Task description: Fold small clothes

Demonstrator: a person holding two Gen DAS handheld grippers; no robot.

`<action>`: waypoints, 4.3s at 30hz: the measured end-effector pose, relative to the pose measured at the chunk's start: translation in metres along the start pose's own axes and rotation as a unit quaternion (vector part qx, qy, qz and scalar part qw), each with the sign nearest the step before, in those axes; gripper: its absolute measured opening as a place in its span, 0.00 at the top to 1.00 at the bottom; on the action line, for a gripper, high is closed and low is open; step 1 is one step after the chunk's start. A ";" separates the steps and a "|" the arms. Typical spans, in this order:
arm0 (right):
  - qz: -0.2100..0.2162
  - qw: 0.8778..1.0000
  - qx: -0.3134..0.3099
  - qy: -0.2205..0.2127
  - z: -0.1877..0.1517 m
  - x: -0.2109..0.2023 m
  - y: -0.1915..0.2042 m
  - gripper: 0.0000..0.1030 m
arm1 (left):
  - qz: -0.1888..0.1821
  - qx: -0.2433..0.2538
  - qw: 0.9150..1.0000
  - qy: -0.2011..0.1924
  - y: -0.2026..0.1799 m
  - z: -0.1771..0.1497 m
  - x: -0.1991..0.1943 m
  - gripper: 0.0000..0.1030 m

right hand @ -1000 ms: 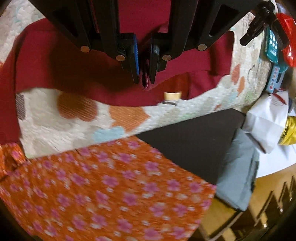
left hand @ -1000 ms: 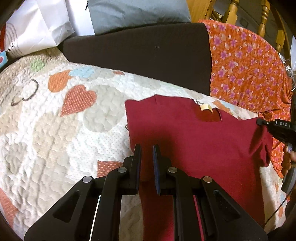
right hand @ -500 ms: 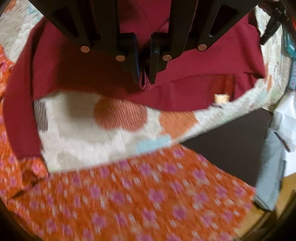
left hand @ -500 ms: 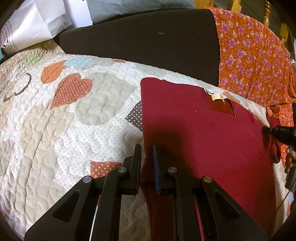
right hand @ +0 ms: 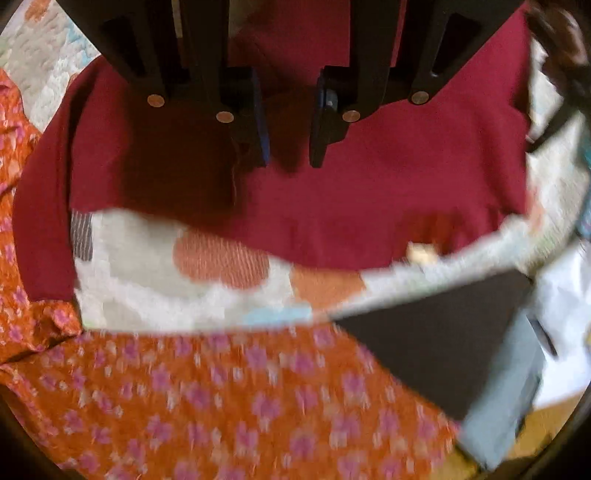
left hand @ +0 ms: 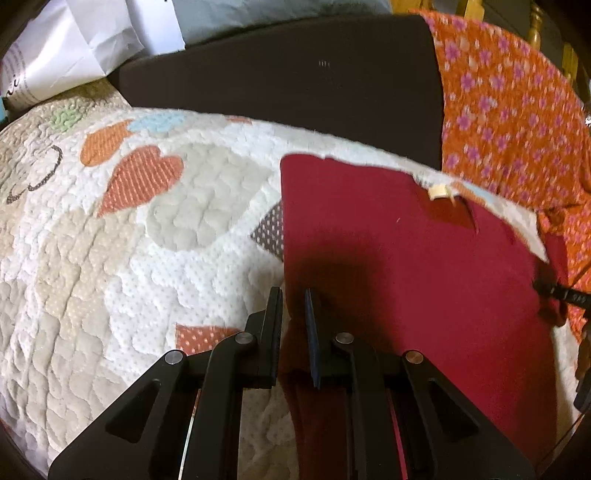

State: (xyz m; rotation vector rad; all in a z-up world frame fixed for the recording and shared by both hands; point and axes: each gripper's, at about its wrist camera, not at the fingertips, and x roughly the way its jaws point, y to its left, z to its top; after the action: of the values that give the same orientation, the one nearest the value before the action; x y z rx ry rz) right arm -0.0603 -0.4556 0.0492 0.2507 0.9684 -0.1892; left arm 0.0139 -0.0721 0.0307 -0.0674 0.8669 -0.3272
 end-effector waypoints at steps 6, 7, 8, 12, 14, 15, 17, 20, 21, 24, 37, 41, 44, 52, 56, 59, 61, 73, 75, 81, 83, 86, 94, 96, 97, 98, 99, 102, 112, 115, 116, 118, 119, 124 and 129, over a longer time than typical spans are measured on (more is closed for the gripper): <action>-0.020 0.999 0.019 0.019 -0.009 -0.014 0.002 0.80 | 0.003 -0.021 1.000 0.008 0.008 0.001 0.002 0.81; -0.008 1.000 0.014 0.007 -0.006 -0.020 0.009 0.80 | 0.002 -0.026 1.000 0.009 0.009 0.001 0.002 0.81; 0.020 1.000 0.004 -0.004 -0.001 -0.025 0.023 0.80 | 0.001 -0.029 1.000 0.009 0.009 0.001 0.002 0.81; 0.143 0.987 -0.071 -0.022 0.028 -0.023 0.101 0.71 | 0.008 -0.019 1.000 0.005 0.007 -0.002 0.000 0.81; 0.167 0.979 -0.114 -0.028 0.042 -0.008 0.145 0.66 | 0.007 -0.020 1.000 0.006 0.007 -0.002 0.000 0.81; 0.167 0.977 -0.129 -0.030 0.044 -0.001 0.161 0.65 | 0.004 -0.022 1.000 0.007 0.007 -0.002 0.000 0.81; 0.167 0.972 -0.161 -0.024 0.052 0.017 0.195 0.65 | -0.002 -0.026 1.000 0.009 0.010 -0.002 0.001 0.81; 0.161 0.962 -0.219 -0.005 0.057 0.043 0.234 0.65 | 0.000 -0.028 1.000 0.013 0.014 0.001 0.003 0.81; 0.158 0.956 -0.246 0.002 0.057 0.052 0.245 0.65 | 0.001 -0.032 0.999 0.015 0.017 0.002 0.004 0.81; 0.162 0.941 -0.296 0.026 0.050 0.071 0.262 0.65 | 0.003 -0.052 0.998 0.023 0.026 0.006 0.008 0.81; 0.188 0.933 -0.308 0.011 0.052 0.072 0.268 0.81 | -0.015 -0.079 0.997 0.007 0.038 0.014 -0.002 0.81; 0.193 0.935 -0.296 0.028 0.049 0.085 0.266 0.83 | -0.008 -0.081 0.997 -0.002 0.040 0.015 -0.005 0.81; 0.180 0.937 -0.299 0.011 0.051 0.080 0.270 0.96 | -0.004 -0.088 0.996 -0.009 0.042 0.015 -0.007 0.81; 0.146 0.965 -0.216 -0.013 0.072 0.095 0.274 1.00 | 0.000 -0.064 0.998 -0.020 0.034 0.013 -0.007 0.81; 0.201 0.958 -0.202 -0.017 0.068 0.073 0.260 0.91 | -0.011 -0.064 0.997 -0.029 0.031 0.015 -0.012 0.81; 0.220 0.949 -0.223 -0.017 0.064 0.057 0.253 0.58 | -0.012 -0.065 0.997 -0.027 0.029 0.015 -0.013 0.81; 0.218 0.947 -0.236 -0.006 0.061 0.059 0.253 0.57 | -0.013 -0.062 0.998 -0.025 0.028 0.015 -0.012 0.81; 0.153 0.950 -0.269 -0.044 0.057 0.070 0.271 0.97 | 0.007 -0.111 0.993 -0.040 0.056 0.024 -0.018 0.81; 0.154 0.958 -0.240 -0.033 0.061 0.080 0.271 1.00 | 0.005 -0.102 0.994 -0.036 0.051 0.023 -0.016 0.81; 0.166 0.968 -0.186 -0.028 0.058 0.066 0.253 0.98 | -0.031 -0.070 0.996 -0.043 0.030 0.021 -0.022 0.81; 0.182 0.968 -0.171 -0.036 0.049 0.043 0.233 0.96 | -0.046 -0.058 0.996 -0.046 0.023 0.022 -0.025 0.81; 0.158 0.973 -0.164 -0.033 0.026 0.021 0.206 0.95 | -0.060 -0.042 0.996 -0.043 0.011 0.020 -0.026 0.81; 0.104 0.991 -0.088 -0.020 -0.009 0.028 0.133 0.91 | -0.063 0.022 0.998 0.006 -0.022 0.006 0.001 0.81; 0.114 0.991 -0.066 -0.027 -0.008 0.030 0.126 0.91 | -0.055 0.029 0.998 0.007 -0.025 0.003 0.005 0.77; 0.113 0.991 -0.062 -0.024 -0.007 0.030 0.127 0.91 | -0.055 0.030 0.998 0.007 -0.025 0.002 0.005 0.77; 0.112 0.992 -0.064 -0.018 -0.006 0.027 0.128 0.90 | -0.057 0.028 0.998 0.007 -0.025 0.003 0.004 0.77; 0.111 0.992 -0.065 -0.013 -0.005 0.024 0.127 0.90 | -0.059 0.026 0.998 0.006 -0.023 0.004 0.002 0.77; 0.086 0.994 -0.067 -0.023 -0.010 0.009 0.117 0.87 | -0.058 0.017 0.998 -0.004 -0.021 0.006 -0.005 0.77; 0.062 0.997 -0.023 -0.031 -0.023 -0.005 0.068 0.82 | -0.068 0.039 0.997 0.003 -0.029 0.001 -0.005 0.77; 0.057 0.996 -0.012 -0.064 -0.013 -0.028 0.043 0.81 | -0.071 0.036 0.997 0.001 -0.028 0.002 -0.007 0.77; 0.034 0.996 0.000 -0.079 -0.007 -0.034 0.027 0.79 | -0.072 0.034 0.997 0.002 -0.027 0.002 -0.007 0.77; -0.012 0.995 0.032 -0.094 0.006 -0.041 -0.009 0.71 | -0.071 0.032 0.997 0.004 -0.025 0.001 -0.005 0.77; -0.039 0.992 0.065 -0.097 0.014 -0.042 -0.038 0.69 | -0.071 0.031 0.997 0.004 -0.025 0.001 -0.005 0.77; -0.108 0.971 0.190 -0.094 0.050 -0.029 -0.150 0.68 | -0.072 0.030 0.997 0.004 -0.025 0.001 -0.004 0.76; -0.161 0.952 0.233 -0.118 0.080 -0.017 -0.206 0.61 | -0.074 0.033 0.997 0.002 -0.027 0.000 -0.002 0.67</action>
State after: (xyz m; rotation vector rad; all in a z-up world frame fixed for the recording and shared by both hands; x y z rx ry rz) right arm -0.0619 -0.6755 0.0808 0.4907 0.7113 -0.7361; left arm 0.0059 -0.0975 0.0374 -0.0704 0.8559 -0.4944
